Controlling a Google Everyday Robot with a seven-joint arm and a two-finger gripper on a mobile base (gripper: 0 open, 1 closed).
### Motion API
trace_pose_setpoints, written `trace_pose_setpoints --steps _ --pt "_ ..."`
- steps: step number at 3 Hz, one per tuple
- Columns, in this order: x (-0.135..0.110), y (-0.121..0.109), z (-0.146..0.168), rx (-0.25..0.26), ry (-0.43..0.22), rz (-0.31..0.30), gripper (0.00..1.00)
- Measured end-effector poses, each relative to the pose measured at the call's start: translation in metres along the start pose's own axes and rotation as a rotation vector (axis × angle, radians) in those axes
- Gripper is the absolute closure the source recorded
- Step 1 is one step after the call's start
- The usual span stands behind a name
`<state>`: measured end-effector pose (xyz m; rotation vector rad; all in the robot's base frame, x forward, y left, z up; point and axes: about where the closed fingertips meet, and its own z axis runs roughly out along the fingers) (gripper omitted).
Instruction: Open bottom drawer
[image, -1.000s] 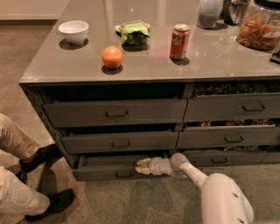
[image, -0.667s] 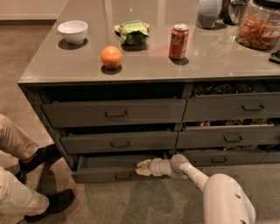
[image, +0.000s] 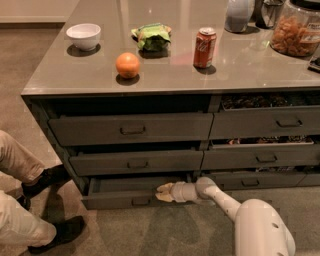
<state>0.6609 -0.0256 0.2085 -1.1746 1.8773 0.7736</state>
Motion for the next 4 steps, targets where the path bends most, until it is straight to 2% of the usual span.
trace_pose_setpoints --steps 1,2,3,4 --pt "0.004 0.002 -0.006 -0.001 0.014 -0.021 0.40" --pt "0.016 0.014 -0.019 -0.022 0.046 -0.072 0.17" --pt "0.014 0.015 -0.020 -0.023 0.047 -0.074 0.00" --pt "0.001 0.028 -0.025 -0.066 0.070 -0.194 0.00"
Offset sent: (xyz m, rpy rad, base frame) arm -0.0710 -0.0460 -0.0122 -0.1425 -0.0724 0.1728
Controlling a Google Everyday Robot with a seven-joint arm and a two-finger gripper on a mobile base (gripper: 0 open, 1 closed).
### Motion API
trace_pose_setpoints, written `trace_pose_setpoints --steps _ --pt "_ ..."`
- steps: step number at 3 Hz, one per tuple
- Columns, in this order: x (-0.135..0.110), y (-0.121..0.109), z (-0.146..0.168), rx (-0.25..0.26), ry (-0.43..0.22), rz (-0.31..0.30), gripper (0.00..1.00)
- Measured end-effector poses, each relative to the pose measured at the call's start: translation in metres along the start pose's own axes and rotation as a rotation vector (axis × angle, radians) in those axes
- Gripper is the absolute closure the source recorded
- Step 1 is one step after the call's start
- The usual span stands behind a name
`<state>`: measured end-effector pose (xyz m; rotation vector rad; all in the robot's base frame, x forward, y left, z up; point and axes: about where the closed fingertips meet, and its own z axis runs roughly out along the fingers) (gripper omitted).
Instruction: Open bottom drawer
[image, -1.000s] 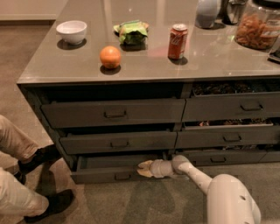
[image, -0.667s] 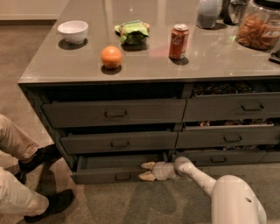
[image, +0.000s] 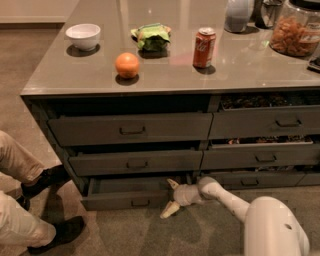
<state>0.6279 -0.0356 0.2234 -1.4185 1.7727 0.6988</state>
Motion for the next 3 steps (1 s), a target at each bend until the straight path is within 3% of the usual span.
trace_pose_setpoints --steps 2,3 --pt "-0.014 -0.012 0.019 -0.059 0.011 -0.104 0.00" --pt "-0.007 -0.016 0.029 -0.076 0.017 -0.104 0.00"
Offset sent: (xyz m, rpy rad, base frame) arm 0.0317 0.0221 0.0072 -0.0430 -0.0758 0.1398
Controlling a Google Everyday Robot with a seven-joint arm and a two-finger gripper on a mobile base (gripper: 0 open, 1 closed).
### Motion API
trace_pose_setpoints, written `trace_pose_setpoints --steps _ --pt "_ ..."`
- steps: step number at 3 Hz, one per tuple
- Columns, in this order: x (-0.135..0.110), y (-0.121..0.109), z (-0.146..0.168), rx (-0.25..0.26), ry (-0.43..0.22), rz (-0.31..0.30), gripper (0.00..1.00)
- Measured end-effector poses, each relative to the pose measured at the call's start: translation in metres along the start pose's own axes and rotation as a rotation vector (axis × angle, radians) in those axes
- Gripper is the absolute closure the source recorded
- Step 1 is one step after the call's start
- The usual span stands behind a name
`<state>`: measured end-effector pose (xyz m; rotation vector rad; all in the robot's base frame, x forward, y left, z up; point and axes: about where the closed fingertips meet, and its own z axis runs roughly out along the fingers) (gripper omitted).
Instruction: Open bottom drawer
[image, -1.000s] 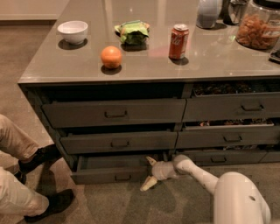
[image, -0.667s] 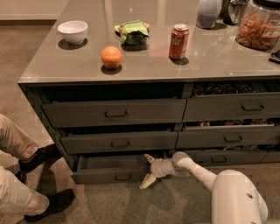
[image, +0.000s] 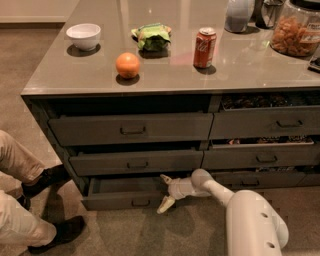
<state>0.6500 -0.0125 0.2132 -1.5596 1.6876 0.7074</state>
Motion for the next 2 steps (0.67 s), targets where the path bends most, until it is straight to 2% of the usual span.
trace_pose_setpoints --steps 1,2 --pt "0.018 -0.002 0.009 -0.016 0.013 0.030 0.00" --pt "0.036 0.006 0.002 -0.033 0.056 0.056 0.00"
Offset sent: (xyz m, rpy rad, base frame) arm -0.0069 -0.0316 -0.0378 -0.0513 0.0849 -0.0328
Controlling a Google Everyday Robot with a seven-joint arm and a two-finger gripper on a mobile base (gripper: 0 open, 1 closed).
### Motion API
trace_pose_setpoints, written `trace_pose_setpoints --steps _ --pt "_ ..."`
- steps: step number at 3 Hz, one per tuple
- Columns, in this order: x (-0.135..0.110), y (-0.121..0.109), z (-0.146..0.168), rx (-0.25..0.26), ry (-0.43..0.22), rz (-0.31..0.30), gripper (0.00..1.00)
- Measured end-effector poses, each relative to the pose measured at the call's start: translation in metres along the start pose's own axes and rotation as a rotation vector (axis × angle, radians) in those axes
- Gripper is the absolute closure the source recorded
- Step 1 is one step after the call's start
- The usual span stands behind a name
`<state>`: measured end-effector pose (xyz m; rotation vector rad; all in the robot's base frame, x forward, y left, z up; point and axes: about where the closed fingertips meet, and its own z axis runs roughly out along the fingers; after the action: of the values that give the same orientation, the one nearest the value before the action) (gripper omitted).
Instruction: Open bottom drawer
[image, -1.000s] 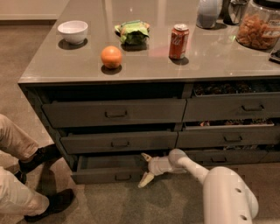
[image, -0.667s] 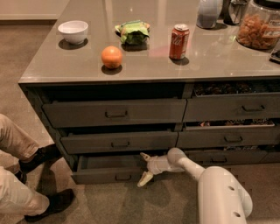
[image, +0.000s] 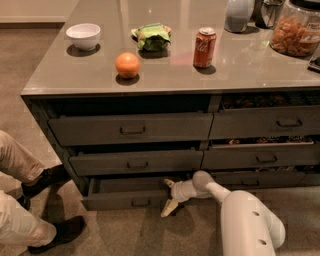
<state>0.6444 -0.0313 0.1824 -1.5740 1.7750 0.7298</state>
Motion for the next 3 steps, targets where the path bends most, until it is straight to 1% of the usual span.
trace_pose_setpoints --steps 1,2,3 --pt "0.011 0.009 -0.009 -0.032 0.059 0.010 0.00" --pt "0.021 0.018 -0.013 -0.085 0.122 0.018 0.19" --pt "0.024 0.023 -0.020 -0.113 0.153 0.025 0.48"
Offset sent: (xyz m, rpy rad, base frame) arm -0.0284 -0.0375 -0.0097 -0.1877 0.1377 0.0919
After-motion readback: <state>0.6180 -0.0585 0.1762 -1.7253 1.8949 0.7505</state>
